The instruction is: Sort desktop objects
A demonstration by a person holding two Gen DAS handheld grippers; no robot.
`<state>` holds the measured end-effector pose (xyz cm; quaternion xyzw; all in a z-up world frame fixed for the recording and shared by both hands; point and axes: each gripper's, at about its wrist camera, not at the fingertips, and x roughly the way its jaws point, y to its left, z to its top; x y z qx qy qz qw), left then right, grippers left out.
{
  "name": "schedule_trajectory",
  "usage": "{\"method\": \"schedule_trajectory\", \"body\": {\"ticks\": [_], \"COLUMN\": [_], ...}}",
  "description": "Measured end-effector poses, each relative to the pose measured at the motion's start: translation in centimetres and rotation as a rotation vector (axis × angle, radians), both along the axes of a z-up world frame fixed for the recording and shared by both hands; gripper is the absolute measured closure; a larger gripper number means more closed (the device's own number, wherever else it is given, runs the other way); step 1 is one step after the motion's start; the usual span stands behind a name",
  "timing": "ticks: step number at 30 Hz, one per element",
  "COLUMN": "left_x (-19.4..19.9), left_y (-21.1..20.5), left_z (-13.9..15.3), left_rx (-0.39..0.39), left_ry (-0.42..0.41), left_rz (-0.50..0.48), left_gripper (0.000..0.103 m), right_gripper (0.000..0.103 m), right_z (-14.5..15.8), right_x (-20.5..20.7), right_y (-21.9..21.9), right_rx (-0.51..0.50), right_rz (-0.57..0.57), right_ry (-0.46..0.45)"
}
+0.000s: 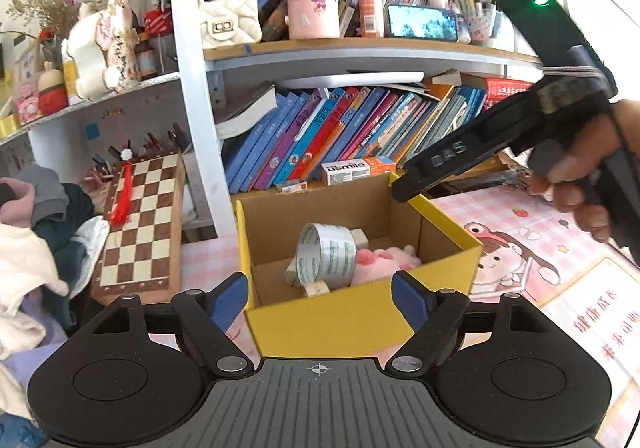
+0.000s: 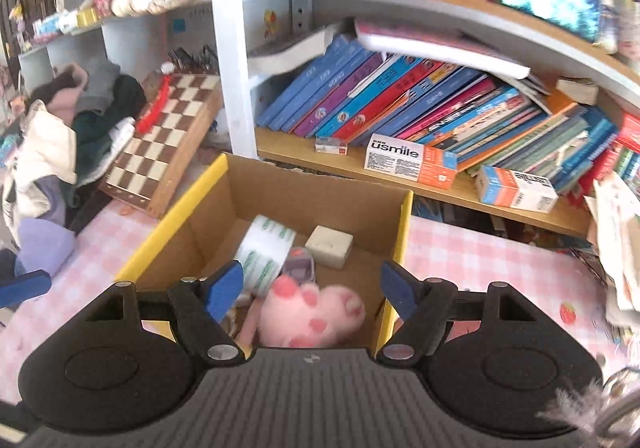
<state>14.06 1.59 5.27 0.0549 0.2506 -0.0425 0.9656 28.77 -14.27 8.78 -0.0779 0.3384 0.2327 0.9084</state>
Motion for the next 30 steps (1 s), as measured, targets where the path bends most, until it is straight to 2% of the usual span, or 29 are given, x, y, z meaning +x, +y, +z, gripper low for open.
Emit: {"method": "schedule_trajectory", "body": {"ticks": [2,6,14,20,30], "left_x": [-1.4,-4.1,-9.1,-12.2,-14.7], "left_y": [0.1,0.4,0.6,0.0,-0.2], "left_z": [0.5,1.0,0.3,-0.7,-1.6], "left_rx": [0.01,0.015,-0.001,0.036,0.027], "left_ry": [-0.01,-0.026,0.001,0.017,0.021], "left_rz": [0.0,0.021,0.051,0.059,0.088], "left_gripper": [0.02,0.012,0.011,0.008,0.007], "right_gripper": [0.027,0.026,0.023,0.022,0.019], "right_z": [0.5,0.7,-1.4,-2.7,-6.0], "right_x": [-2.2,-7.1,-16.2,-21.2,-27.5], "right_y": [-0.6,-1.6,-2.8,-3.3,-3.0], "right_rx": [0.015,0.04,0.045,0.051,0.002], "right_rz": [-0.017,-0.054,-0.109,-0.15,-0.188], "right_ry": [-0.017,-0.045,-0.065,-0.082,-0.081]}}
